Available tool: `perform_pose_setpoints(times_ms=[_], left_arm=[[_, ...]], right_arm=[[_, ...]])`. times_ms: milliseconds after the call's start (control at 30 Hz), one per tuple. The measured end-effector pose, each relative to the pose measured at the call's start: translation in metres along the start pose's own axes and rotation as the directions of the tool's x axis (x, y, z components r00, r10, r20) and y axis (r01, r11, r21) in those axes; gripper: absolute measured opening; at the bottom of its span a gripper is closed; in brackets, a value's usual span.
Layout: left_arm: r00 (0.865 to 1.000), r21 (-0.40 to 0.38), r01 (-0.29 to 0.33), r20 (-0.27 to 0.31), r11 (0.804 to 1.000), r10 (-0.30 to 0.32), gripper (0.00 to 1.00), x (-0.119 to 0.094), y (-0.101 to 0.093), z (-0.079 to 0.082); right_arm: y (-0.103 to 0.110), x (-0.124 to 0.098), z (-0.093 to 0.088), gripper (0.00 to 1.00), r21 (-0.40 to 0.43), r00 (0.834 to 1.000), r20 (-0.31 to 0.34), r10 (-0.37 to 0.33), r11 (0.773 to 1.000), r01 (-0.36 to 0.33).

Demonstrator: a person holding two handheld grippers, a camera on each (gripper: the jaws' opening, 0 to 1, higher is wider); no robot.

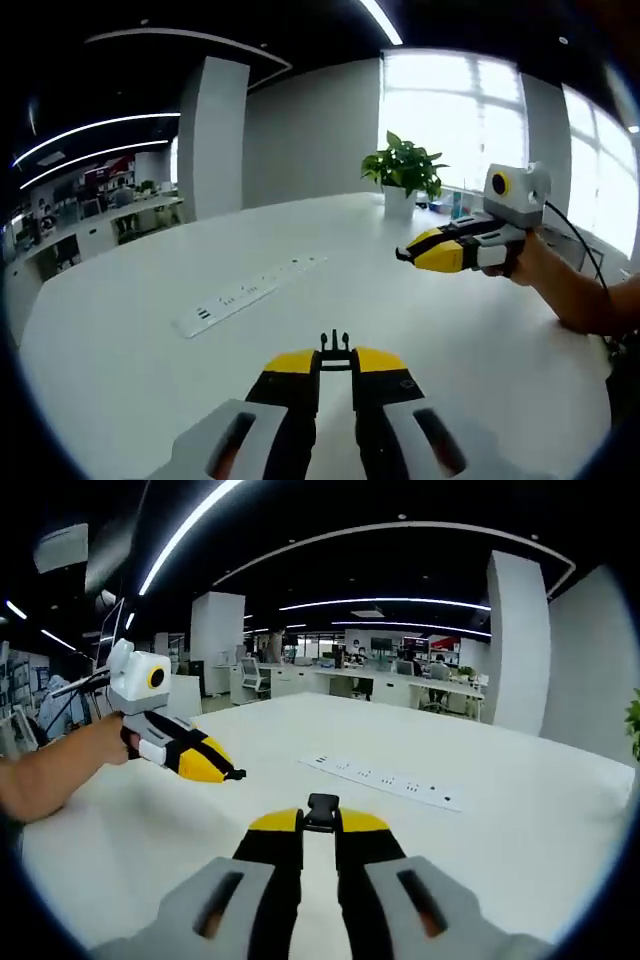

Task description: Snap the two parts of the plastic buckle together until the buckle closes and remains connected.

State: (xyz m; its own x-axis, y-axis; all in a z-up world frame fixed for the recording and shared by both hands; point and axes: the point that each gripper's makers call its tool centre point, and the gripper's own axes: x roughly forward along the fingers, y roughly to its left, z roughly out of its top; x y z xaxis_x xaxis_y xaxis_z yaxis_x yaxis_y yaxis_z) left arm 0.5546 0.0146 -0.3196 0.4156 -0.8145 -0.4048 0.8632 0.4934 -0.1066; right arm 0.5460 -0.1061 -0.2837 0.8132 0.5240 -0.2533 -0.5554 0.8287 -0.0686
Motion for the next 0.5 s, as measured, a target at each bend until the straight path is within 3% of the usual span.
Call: perform_pose_setpoints(times_ms=[133,233,300,333,500], left_arm=[[0.999,0.019,0.033,0.020,0.999,-0.033,0.10,-0.003,-0.008,0.002],[0.999,0.032,0.040,0.034,0.999,-0.041,0.10,-0.006,-0.008,0.004],[0.994,0.058,0.092,0.047,0.994,-0.095,0.09,-0.009,-0.017,0.004],[0.990,0.089,0.135,0.026,0.987,-0.138,0.09,-0.011,-0.025,0.000],[0.985,0.108,0.174,-0.004,0.979,-0.175,0.09,-0.013,-0.035,-0.008]], right_arm=[[0.001,-0.003,-0.003,0.10,0.007,1.000,0.005,0.027,1.000,-0.027],[0.016,-0.004,0.002,0.10,-0.016,0.992,0.047,0.120,0.993,-0.119],[0.029,-0.006,0.003,0.10,-0.053,0.978,0.064,0.197,0.980,-0.194],[0.033,-0.008,-0.001,0.10,-0.042,0.975,0.061,0.212,0.977,-0.210],[0.031,-0.008,-0.009,0.10,-0.048,0.978,0.026,0.208,0.977,-0.206]])
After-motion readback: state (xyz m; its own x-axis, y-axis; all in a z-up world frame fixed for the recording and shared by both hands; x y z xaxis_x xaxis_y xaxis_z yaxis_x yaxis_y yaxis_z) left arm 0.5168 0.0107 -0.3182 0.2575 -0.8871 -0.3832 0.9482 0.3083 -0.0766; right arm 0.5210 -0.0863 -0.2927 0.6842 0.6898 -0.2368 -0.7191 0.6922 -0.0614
